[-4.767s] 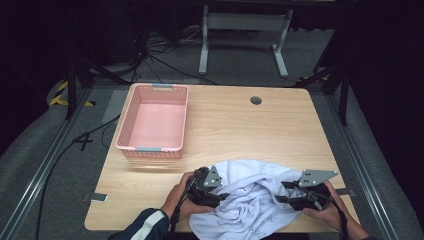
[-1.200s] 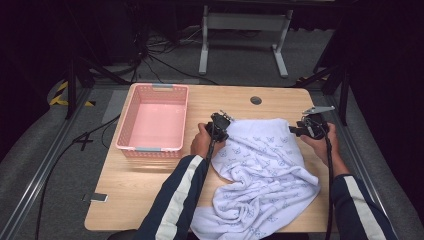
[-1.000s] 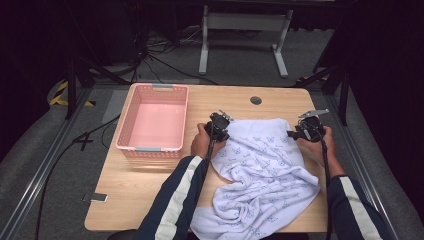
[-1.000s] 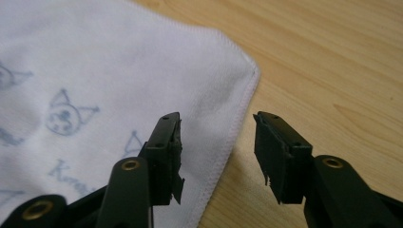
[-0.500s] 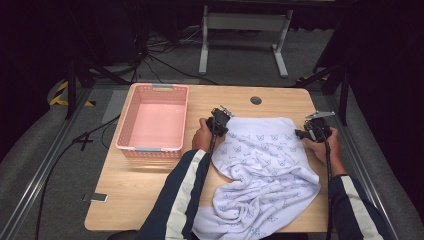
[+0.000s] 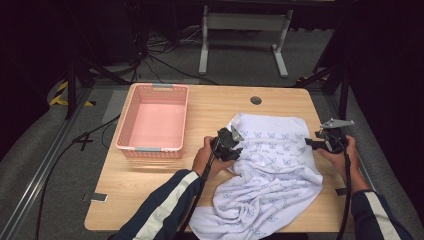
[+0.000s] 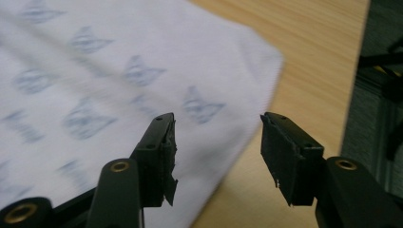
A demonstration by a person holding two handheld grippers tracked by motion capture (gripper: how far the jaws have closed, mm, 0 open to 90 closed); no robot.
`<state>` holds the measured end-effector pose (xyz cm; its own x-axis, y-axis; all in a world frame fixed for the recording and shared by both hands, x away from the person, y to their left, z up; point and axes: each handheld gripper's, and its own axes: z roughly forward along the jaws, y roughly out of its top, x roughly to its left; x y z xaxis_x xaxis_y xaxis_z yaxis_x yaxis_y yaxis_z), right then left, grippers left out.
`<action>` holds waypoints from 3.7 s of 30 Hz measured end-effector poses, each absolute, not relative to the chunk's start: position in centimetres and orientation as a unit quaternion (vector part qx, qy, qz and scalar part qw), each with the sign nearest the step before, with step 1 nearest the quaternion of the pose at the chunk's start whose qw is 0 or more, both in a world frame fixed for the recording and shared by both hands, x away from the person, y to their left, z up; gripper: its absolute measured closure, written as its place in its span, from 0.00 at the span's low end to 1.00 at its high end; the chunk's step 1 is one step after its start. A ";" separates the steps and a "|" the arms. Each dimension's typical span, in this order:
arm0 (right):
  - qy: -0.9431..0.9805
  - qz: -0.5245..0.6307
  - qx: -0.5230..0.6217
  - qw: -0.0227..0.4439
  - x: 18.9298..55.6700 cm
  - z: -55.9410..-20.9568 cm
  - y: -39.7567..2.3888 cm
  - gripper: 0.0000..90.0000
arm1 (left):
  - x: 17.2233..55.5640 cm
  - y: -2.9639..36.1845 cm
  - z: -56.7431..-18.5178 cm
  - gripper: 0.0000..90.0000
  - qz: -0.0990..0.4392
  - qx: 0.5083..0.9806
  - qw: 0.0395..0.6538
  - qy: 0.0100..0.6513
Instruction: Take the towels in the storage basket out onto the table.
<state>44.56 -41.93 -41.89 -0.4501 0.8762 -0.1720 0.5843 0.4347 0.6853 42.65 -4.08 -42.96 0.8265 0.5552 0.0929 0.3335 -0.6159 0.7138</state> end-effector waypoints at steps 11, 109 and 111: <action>0.849 0.276 0.399 0.208 38.5 -44.0 -38.7 0.53 | 42.7 -4.1 -45.9 0.68 0.160 0.889 0.327 0.276; 0.878 0.302 0.334 0.164 31.3 -44.6 -38.4 0.44 | 28.2 4.0 -45.7 0.99 -0.017 0.938 0.316 0.142; 0.871 0.316 0.334 0.172 31.2 -44.2 -38.5 0.45 | 27.3 4.9 -45.7 0.99 -0.030 0.941 0.309 0.135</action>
<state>31.22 -38.47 -44.20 -0.7185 0.6899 -0.0883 0.4727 0.5774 0.6657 27.30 4.87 -45.65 0.9616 0.2364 -0.1395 0.2731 -0.7723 0.5736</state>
